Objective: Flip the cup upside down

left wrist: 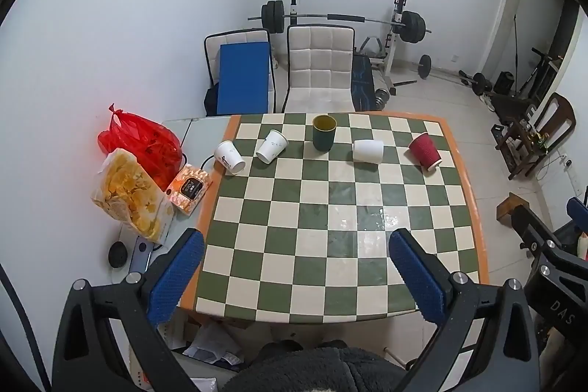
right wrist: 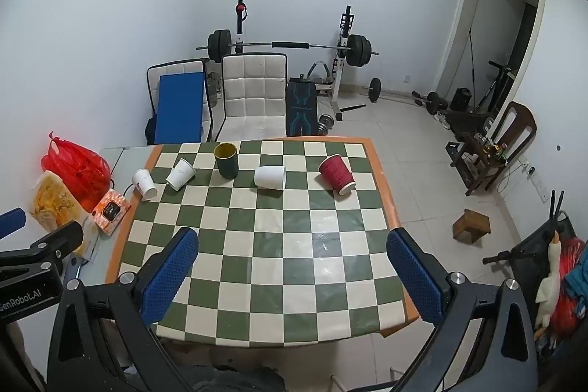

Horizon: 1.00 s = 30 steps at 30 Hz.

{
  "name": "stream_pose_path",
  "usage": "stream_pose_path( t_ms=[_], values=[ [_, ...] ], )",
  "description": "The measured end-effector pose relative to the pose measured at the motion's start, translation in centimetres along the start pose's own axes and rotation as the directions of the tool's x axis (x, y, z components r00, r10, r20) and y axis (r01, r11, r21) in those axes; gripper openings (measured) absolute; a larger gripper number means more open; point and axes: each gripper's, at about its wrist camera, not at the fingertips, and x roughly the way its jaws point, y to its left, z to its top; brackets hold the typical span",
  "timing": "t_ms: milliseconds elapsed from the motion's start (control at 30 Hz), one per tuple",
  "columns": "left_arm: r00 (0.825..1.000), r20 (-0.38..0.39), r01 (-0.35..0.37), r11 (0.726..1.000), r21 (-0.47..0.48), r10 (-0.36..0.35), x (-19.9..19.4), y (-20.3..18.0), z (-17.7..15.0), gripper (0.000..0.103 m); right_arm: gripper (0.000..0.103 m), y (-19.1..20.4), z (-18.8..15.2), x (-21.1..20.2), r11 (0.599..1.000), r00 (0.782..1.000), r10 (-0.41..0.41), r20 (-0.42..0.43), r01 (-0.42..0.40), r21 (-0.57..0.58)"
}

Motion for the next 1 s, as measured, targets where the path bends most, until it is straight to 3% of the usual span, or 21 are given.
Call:
stream_pose_path(
  t_ms=[1000],
  values=[
    [1.0, 0.025, 0.006, 1.0, 0.003, -0.006, -0.6, -1.06, 0.7, 0.103, 0.103, -0.73, 0.58, -0.67, 1.0, 1.0, 0.008, 0.009, -0.008, 0.007]
  ],
)
